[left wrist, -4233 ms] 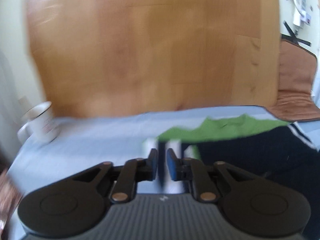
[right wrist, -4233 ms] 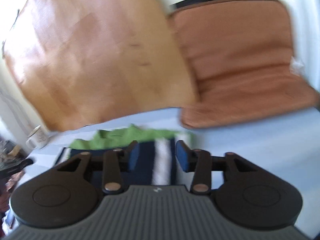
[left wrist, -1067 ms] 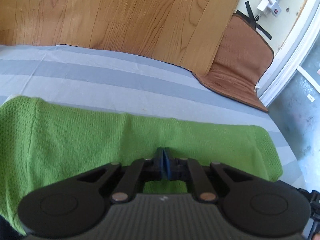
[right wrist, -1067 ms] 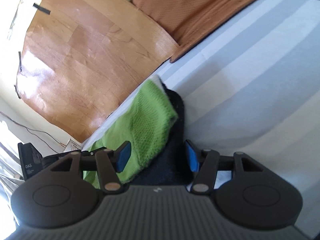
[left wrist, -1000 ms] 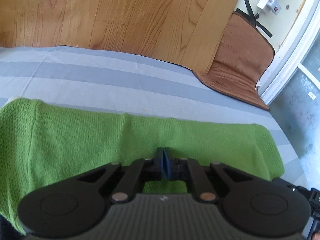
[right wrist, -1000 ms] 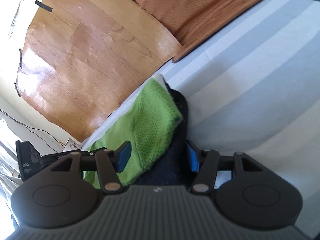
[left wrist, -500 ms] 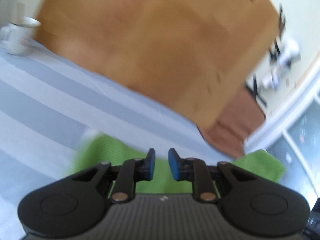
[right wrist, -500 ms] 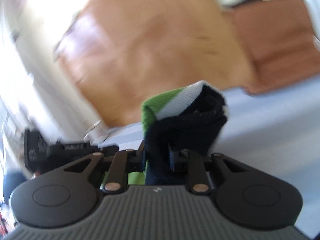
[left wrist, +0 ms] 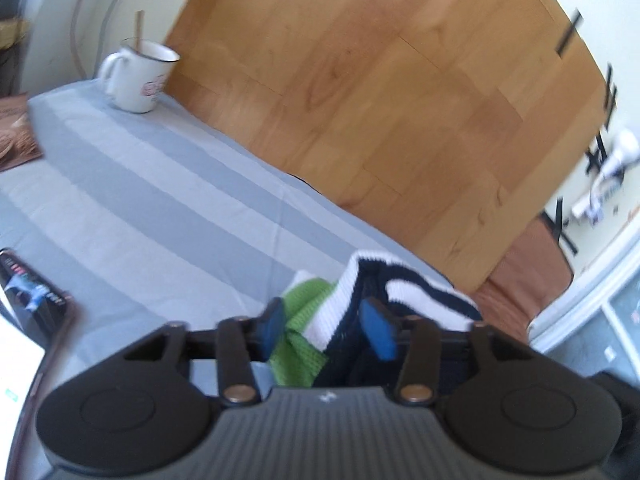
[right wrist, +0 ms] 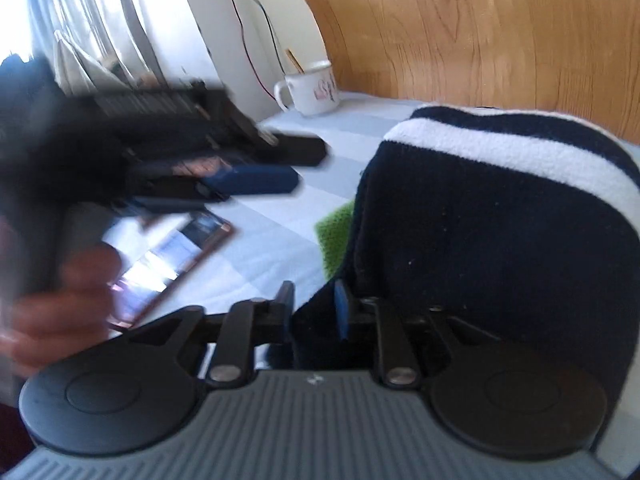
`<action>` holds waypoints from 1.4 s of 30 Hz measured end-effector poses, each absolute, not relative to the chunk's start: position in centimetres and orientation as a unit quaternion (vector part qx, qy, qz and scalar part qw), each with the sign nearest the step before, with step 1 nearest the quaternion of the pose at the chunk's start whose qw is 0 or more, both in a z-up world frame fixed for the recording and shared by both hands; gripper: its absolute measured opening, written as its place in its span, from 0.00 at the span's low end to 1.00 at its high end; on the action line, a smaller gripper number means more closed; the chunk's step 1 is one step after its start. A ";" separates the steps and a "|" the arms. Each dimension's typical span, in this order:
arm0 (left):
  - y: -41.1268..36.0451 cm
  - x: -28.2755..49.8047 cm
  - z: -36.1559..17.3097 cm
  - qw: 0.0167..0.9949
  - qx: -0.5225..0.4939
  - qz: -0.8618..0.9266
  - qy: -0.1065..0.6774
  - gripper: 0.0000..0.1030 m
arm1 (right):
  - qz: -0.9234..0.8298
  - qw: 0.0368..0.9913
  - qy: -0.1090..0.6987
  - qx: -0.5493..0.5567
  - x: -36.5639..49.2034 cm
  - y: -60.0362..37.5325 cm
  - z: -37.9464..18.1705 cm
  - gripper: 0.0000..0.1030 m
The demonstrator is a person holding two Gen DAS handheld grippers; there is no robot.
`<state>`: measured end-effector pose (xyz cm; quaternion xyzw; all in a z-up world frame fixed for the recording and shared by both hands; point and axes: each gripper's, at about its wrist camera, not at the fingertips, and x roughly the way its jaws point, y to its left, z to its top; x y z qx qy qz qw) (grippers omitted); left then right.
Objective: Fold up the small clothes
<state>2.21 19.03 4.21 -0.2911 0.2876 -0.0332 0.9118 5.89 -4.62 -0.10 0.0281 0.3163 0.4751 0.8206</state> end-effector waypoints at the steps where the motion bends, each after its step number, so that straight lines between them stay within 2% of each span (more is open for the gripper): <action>1: 18.3 2.7 4.2 0.914 -0.283 -0.033 0.289 0.53 | 0.480 0.825 0.296 0.045 5.5 -6.3 0.9 0.41; 7: 15.3 4.4 4.7 0.923 -0.252 -0.056 0.287 0.48 | 0.383 0.896 0.202 0.101 5.3 -15.1 4.5 0.41; 8: 14.8 4.7 4.6 0.923 -0.244 -0.056 0.291 0.46 | 0.365 0.902 0.204 0.110 6.2 -15.8 4.6 0.41; 11: 13.9 5.2 3.9 0.923 -0.221 -0.047 0.311 0.20 | 0.348 0.901 0.225 0.126 8.6 -16.3 3.6 0.39; 13: 14.0 5.3 3.2 0.920 -0.218 -0.039 0.323 0.16 | 0.352 0.892 0.260 0.115 10.3 -14.5 2.1 0.36; 17: 14.7 5.2 2.1 0.921 -0.200 0.002 0.335 0.15 | 0.360 0.886 0.284 0.075 12.1 -10.8 -0.5 0.36; 20: 14.9 5.2 2.2 0.921 -0.193 0.008 0.339 0.18 | 0.358 0.887 0.287 0.057 12.3 -10.7 0.2 0.36; 21: 14.8 5.1 2.6 0.921 -0.191 0.008 0.340 0.21 | 0.362 0.886 0.287 0.051 12.4 -10.5 0.7 0.36; 22: 14.9 4.8 2.9 0.922 -0.191 0.007 0.337 0.28 | 0.366 0.885 0.283 0.051 12.2 -11.0 0.7 0.37; 23: 15.0 4.5 3.4 0.923 -0.195 0.009 0.333 0.50 | 0.369 0.885 0.276 0.062 11.9 -11.8 1.0 0.39; 24: 15.3 4.0 3.9 0.925 -0.197 0.013 0.323 0.62 | 0.374 0.884 0.267 0.090 11.5 -14.0 1.3 0.50; 25: 15.7 3.5 4.3 0.931 -0.196 0.018 0.308 0.82 | 0.375 0.882 0.258 0.122 11.0 -15.6 1.3 0.58; 26: 15.9 3.2 4.7 0.935 -0.191 0.025 0.298 0.96 | 0.373 0.880 0.250 0.156 10.7 -17.0 1.2 0.74; 27: 16.1 3.0 4.8 0.937 -0.186 0.029 0.295 0.99 | 0.368 0.877 0.244 0.188 10.4 -18.5 0.8 0.82; 32: 16.8 4.2 2.6 0.908 -0.206 -0.035 0.363 1.00 | 0.359 0.836 0.312 0.272 10.4 -21.9 -3.5 0.82; 35: 16.6 4.5 0.4 0.881 -0.244 -0.075 0.398 1.00 | 0.377 0.808 0.350 0.286 10.9 -21.4 -5.2 0.82; 37: 16.1 4.1 0.1 0.885 -0.244 -0.088 0.388 0.99 | 0.391 0.801 0.363 0.273 11.2 -19.9 -5.6 0.82; 38: 15.8 4.0 0.0 0.884 -0.244 -0.096 0.386 0.94 | 0.399 0.805 0.357 0.257 11.1 -19.2 -5.5 0.81; 40: 15.1 3.9 -0.1 0.884 -0.243 -0.110 0.385 0.76 | 0.411 0.809 0.356 0.225 11.2 -17.5 -5.2 0.77; 42: 14.3 4.1 0.2 0.891 -0.232 -0.090 0.381 0.67 | 0.406 0.823 0.345 0.196 11.1 -16.7 -4.8 0.63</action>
